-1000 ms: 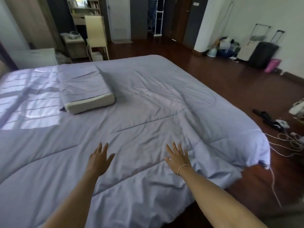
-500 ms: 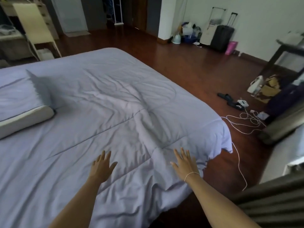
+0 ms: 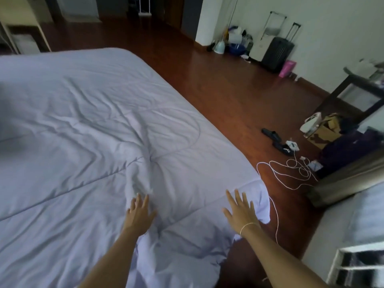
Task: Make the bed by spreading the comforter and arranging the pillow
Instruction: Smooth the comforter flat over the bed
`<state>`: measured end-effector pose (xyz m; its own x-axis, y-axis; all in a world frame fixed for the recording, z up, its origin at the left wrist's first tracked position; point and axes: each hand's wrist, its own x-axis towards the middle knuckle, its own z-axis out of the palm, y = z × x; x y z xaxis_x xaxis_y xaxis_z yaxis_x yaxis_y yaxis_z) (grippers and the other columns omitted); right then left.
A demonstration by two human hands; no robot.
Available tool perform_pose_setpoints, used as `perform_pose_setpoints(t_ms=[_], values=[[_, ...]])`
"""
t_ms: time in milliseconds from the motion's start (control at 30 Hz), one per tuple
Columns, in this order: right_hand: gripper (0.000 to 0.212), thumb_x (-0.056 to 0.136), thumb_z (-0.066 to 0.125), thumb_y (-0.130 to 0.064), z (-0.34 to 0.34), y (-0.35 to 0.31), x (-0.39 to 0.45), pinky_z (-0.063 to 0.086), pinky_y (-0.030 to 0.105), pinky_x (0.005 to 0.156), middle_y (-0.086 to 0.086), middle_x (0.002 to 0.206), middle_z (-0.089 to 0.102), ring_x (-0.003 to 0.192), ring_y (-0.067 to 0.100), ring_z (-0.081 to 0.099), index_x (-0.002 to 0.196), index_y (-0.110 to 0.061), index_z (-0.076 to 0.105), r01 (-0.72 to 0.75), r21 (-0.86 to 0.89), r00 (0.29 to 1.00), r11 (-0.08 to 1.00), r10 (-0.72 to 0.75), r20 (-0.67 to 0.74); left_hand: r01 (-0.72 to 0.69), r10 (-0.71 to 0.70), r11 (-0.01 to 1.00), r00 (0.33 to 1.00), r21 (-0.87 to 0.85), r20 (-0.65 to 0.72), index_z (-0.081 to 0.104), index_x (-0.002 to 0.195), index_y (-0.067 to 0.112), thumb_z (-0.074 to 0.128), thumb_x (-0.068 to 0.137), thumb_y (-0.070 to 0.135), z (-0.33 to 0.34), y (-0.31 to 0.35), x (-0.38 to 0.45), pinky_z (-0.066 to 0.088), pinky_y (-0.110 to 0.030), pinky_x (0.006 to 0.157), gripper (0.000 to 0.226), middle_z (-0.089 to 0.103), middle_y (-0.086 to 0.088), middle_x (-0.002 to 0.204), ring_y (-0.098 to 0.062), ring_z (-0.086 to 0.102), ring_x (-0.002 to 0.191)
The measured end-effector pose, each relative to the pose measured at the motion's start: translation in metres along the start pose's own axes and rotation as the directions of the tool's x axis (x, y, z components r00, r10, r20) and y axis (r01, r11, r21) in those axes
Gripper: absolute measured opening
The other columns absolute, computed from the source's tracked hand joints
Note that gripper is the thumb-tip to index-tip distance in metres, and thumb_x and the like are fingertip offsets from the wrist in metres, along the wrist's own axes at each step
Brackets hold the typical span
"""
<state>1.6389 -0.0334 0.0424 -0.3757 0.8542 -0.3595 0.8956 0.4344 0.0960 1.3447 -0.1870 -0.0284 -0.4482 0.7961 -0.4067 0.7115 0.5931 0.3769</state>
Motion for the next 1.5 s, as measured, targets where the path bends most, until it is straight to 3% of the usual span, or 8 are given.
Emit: perform_pose_setpoints(t_ms=[133, 300, 533, 800, 967, 1100, 1300, 1500], values=[[0.063, 0.097, 0.022, -0.054, -0.007, 0.019, 0.041, 0.008, 0.05, 0.117, 0.001, 0.161, -0.007, 0.148, 0.029, -0.004, 0.149, -0.035, -0.008, 0.029, 0.022, 0.999, 0.999, -0.029, 0.021, 0.064, -0.064, 0.998, 0.997, -0.001, -0.04, 0.005, 0.151, 0.024, 0.039, 0.095, 0.05, 0.008, 0.02, 0.026, 0.016, -0.047, 0.115, 0.071, -0.006, -0.01, 0.159, -0.03, -0.003, 0.147], [0.095, 0.061, -0.015, -0.072, -0.011, 0.028, 0.098, 0.006, 0.049, 0.117, 0.001, 0.16, -0.011, 0.147, 0.029, -0.008, 0.149, -0.036, -0.01, 0.152, 0.041, 0.985, 0.987, -0.155, 0.077, 0.198, -0.197, 0.98, 0.978, 0.008, -0.069, 0.006, 0.151, 0.021, 0.039, 0.094, 0.051, 0.03, 0.034, 0.04, 0.008, -0.053, 0.116, 0.072, -0.002, -0.012, 0.159, -0.033, -0.003, 0.146], [0.07, 0.097, 0.031, -0.054, -0.008, 0.079, 0.206, 0.004, 0.05, 0.118, 0.001, 0.16, -0.014, 0.147, 0.029, -0.01, 0.15, -0.032, -0.009, 0.307, -0.004, 0.937, 0.952, -0.302, 0.175, 0.441, -0.452, 0.889, 0.888, -0.127, -0.086, 0.032, 0.145, 0.006, 0.016, 0.072, 0.08, 0.097, 0.089, 0.063, 0.005, -0.061, 0.11, 0.104, 0.039, -0.023, 0.144, -0.04, 0.031, 0.137], [0.089, 0.085, 0.038, -0.071, 0.05, 0.13, 0.312, 0.008, 0.053, 0.115, 0.003, 0.158, -0.02, 0.147, 0.028, -0.01, 0.149, -0.035, -0.013, 0.489, -0.029, 0.856, 0.872, -0.473, 0.206, 0.573, -0.612, 0.788, 0.768, -0.224, -0.188, -0.008, 0.149, 0.03, -0.001, 0.06, 0.093, 0.162, 0.178, 0.069, -0.001, -0.056, 0.114, 0.109, -0.016, -0.018, 0.156, -0.035, -0.012, 0.145], [0.058, 0.099, 0.017, -0.049, 0.079, 0.146, 0.316, 0.041, 0.059, 0.098, 0.015, 0.149, 0.037, 0.134, 0.041, 0.037, 0.148, -0.017, 0.022, 0.603, -0.04, 0.797, 0.797, -0.604, -0.01, 0.634, -0.642, 0.766, 0.741, -0.108, -0.199, 0.025, 0.147, 0.032, 0.007, 0.084, 0.073, 0.178, 0.21, 0.07, 0.026, -0.062, 0.106, 0.078, 0.022, -0.017, 0.155, -0.041, 0.025, 0.14], [0.049, 0.103, 0.017, -0.031, 0.095, 0.155, 0.325, 0.033, 0.053, 0.106, 0.018, 0.138, 0.051, 0.129, 0.042, 0.044, 0.144, -0.009, 0.032, 0.666, -0.03, 0.736, 0.745, -0.663, -0.137, 0.662, -0.663, 0.743, 0.712, -0.095, -0.23, 0.042, 0.141, 0.027, 0.0, 0.094, 0.055, 0.174, 0.232, 0.083, 0.035, -0.06, 0.1, 0.069, 0.043, -0.013, 0.145, -0.043, 0.038, 0.133], [0.056, 0.102, 0.019, -0.034, 0.088, 0.212, 0.36, 0.026, 0.048, 0.105, 0.023, 0.111, 0.068, 0.114, 0.04, 0.059, 0.128, -0.002, 0.057, 0.696, -0.042, 0.691, 0.717, -0.685, -0.231, 0.603, -0.598, 0.794, 0.756, -0.072, -0.267, 0.05, 0.136, 0.019, 0.031, 0.088, 0.032, 0.196, 0.297, 0.079, 0.036, -0.055, 0.103, 0.053, 0.048, -0.007, 0.142, -0.042, 0.046, 0.127], [0.055, 0.087, 0.029, -0.006, 0.102, 0.298, 0.395, 0.036, 0.053, 0.104, 0.019, 0.134, 0.055, 0.128, 0.036, 0.046, 0.139, -0.011, 0.044, 0.467, -0.094, 0.883, 0.879, -0.47, -0.006, 0.49, -0.485, 0.872, 0.858, -0.012, -0.169, 0.043, 0.141, 0.018, 0.038, 0.088, 0.048, 0.241, 0.357, 0.091, 0.034, -0.058, 0.104, 0.061, 0.036, -0.018, 0.148, -0.043, 0.039, 0.132]])
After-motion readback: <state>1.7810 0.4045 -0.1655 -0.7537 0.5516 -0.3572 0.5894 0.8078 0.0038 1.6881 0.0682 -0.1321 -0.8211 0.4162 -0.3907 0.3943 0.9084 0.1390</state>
